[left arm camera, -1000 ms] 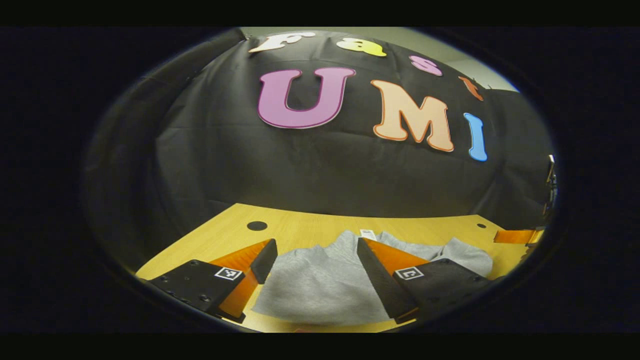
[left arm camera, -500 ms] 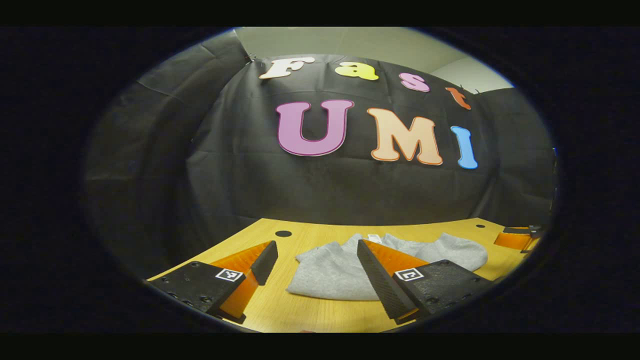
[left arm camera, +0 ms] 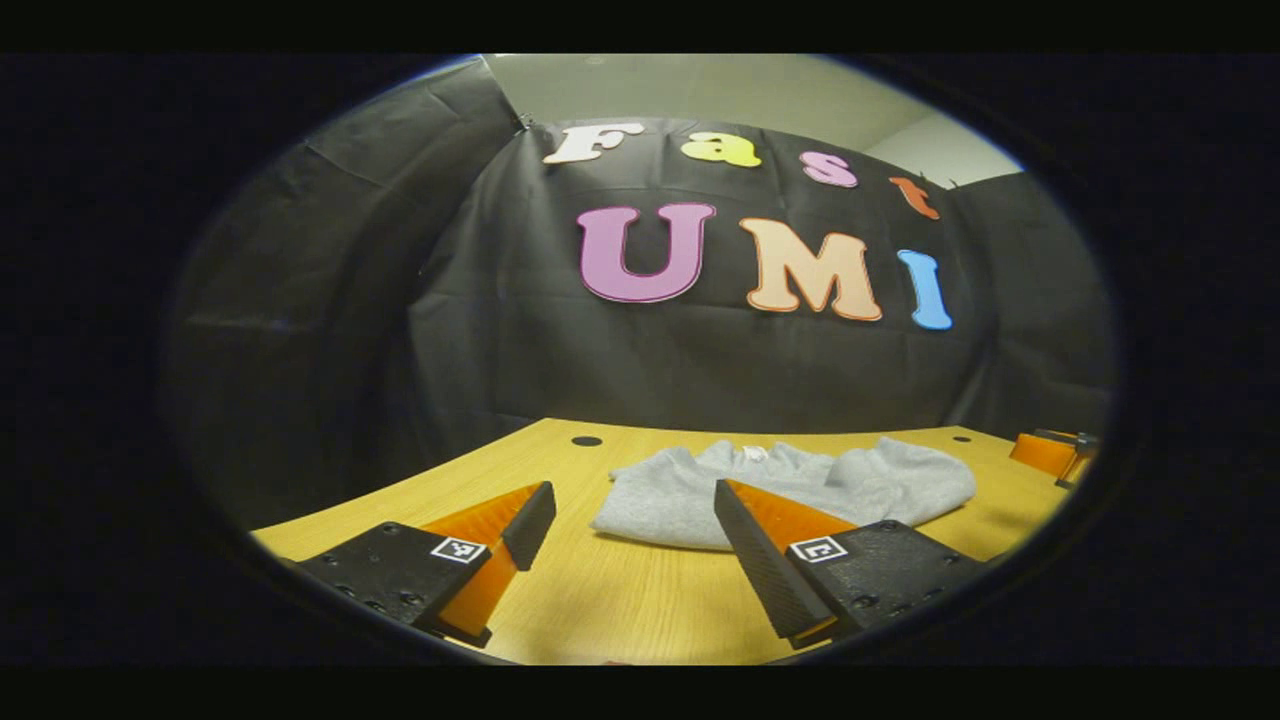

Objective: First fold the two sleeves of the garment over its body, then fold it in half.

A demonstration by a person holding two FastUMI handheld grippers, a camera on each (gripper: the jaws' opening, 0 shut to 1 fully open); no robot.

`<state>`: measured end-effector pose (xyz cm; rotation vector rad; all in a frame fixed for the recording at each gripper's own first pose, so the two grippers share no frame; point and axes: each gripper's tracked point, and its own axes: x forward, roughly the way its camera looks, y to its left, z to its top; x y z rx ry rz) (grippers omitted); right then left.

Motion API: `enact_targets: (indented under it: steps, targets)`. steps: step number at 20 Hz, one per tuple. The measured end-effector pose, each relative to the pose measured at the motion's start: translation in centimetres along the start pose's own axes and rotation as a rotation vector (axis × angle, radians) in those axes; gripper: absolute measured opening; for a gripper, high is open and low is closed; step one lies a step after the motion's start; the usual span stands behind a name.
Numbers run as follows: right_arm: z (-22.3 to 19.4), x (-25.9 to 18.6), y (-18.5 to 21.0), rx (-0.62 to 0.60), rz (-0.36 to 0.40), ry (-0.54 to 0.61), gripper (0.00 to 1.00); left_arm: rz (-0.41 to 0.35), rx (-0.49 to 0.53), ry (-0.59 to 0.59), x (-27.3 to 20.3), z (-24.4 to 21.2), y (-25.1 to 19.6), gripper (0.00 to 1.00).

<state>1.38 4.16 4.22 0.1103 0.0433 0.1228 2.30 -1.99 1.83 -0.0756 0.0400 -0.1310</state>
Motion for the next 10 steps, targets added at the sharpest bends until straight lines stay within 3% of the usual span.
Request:
enact_targets:
  steps: [10]
  targets:
    - [-2.5, -1.5, -1.4, -0.015, -0.068, 0.015, 0.97, -0.007, 0.016, 0.004, -0.8, -1.8, 0.2, 0.94]
